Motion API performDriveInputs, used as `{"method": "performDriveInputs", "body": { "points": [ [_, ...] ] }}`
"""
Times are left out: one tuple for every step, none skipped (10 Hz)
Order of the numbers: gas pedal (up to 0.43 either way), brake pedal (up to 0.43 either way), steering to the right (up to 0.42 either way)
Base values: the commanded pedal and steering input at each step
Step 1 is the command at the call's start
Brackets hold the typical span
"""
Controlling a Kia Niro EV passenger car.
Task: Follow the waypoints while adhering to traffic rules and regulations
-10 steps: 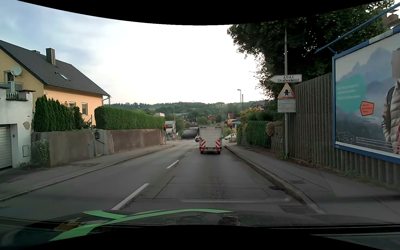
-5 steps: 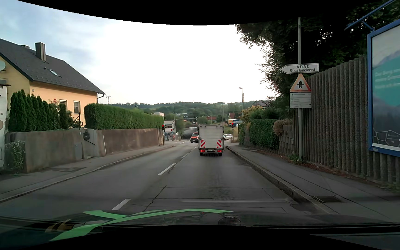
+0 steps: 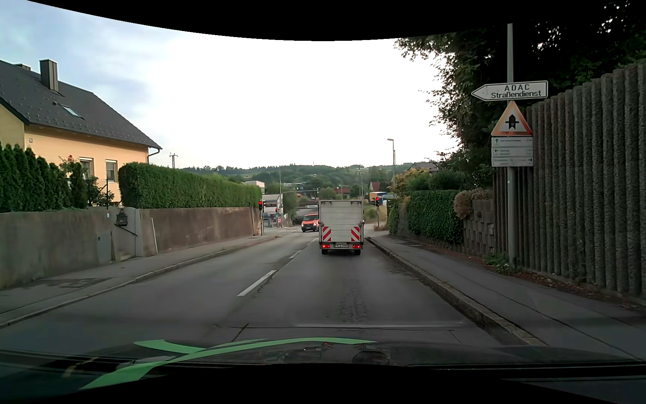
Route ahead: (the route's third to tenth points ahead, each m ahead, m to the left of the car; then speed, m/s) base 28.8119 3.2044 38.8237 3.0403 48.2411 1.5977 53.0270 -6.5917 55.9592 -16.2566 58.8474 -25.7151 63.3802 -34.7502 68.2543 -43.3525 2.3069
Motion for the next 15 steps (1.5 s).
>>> {"method": "performDriveInputs", "body": {
  "points": [
    [0.0, 0.201, -0.007],
    [0.0, 0.201, -0.006],
    [0.0, 0.201, -0.006],
    [0.0, 0.201, -0.006],
    [0.0, 0.195, -0.006],
    [0.0, 0.195, -0.006],
    [0.0, 0.195, -0.006],
    [0.0, 0.195, -0.005],
    [0.0, 0.195, -0.005],
    [0.0, 0.195, -0.004],
    [0.0, 0.189, -0.004],
    [0.0, 0.189, -0.004],
    [0.0, 0.183, -0.004],
    [0.0, 0.183, -0.004],
    [0.0, 0.171, -0.004]
  ]
}}
